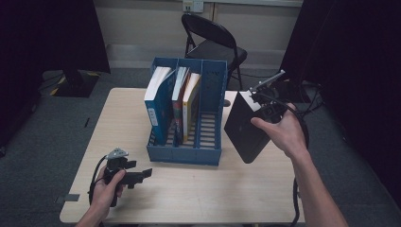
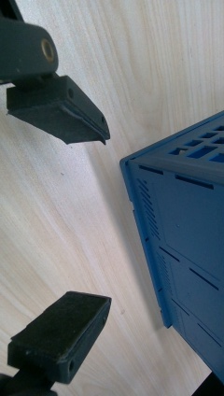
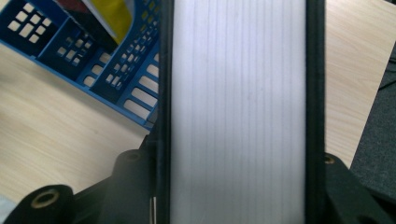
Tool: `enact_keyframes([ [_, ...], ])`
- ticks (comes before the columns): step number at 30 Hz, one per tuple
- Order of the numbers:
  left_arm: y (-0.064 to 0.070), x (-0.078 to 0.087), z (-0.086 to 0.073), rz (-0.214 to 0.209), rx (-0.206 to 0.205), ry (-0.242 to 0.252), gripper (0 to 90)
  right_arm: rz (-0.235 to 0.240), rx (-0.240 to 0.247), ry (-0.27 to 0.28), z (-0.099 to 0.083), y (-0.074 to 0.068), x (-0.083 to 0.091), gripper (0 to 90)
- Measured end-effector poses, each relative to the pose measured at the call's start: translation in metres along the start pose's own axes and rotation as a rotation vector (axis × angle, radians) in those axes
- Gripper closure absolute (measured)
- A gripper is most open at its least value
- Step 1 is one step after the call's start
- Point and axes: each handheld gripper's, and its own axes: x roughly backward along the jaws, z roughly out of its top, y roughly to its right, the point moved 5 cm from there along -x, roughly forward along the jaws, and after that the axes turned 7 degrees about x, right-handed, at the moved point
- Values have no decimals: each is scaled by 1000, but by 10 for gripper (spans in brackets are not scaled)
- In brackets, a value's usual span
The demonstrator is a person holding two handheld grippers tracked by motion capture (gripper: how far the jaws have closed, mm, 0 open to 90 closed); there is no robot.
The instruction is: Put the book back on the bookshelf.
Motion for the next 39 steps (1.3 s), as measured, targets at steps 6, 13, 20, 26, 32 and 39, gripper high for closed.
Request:
enact_keyframes([
  [6, 0, 0, 0, 0, 0, 0, 166, 6, 25, 14, 6, -9, 11, 536],
  [13, 0, 0, 0, 1, 2, -1, 166, 9, 51, 19, 17, -19, 17, 536],
  [20, -1, 0, 0, 1, 4, -3, 167, 18, 69, 27, 29, -28, 21, 536],
  [26, -1, 0, -1, 0, 5, -3, 168, 23, 83, 26, 42, -37, 17, 536],
  [32, -2, 0, -1, 0, 5, -5, 168, 41, 85, 20, 55, -45, 9, 536],
  [39, -2, 1, -1, -3, 9, -1, 168, 50, 68, 6, 68, -49, -2, 536],
])
